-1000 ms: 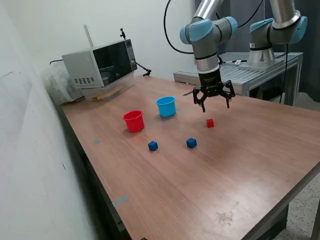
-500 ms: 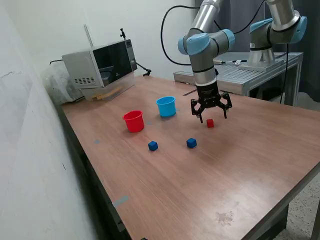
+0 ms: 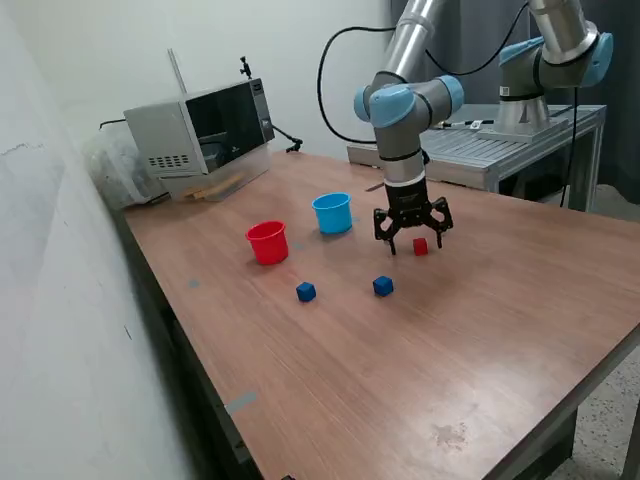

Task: Place red objects in the red bin, and blue objects in the blue bin.

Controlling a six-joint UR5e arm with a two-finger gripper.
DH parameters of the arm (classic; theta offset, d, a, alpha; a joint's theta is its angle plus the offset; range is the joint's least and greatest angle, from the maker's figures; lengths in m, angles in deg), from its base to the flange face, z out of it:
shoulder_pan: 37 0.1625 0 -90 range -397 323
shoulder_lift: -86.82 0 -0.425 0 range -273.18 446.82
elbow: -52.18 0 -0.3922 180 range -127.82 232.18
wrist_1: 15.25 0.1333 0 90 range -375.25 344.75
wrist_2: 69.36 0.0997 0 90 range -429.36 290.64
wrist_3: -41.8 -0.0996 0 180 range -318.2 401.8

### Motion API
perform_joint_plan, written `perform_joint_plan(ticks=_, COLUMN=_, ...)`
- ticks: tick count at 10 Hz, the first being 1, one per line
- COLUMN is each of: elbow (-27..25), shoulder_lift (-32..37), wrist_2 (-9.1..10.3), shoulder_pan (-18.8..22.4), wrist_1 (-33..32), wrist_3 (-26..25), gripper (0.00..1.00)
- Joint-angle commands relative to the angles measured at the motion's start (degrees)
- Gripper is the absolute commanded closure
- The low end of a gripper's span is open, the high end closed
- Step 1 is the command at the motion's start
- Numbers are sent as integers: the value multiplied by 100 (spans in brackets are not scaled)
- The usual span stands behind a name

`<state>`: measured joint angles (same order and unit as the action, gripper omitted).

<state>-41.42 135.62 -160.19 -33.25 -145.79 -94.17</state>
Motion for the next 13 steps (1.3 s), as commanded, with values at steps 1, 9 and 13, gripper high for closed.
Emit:
perform_joint_plan(ticks=1, elbow=-10, shoulder_lift=112, wrist_2=-146, shoulder_pan=-111, wrist_1=-60, wrist_3=0, gripper=0)
perform_joint_plan(ticks=9, elbow=-142, shoulder_lift=156, wrist_2=-137, shoulder_pan=38, wrist_1=-121, wrist_3=-8, gripper=100)
perform_joint_plan(ticks=13, elbow=-142, shoulder_lift=156, wrist_2=-304, shoulder_pan=-23, wrist_1=-121, wrist_3=-61, gripper=100)
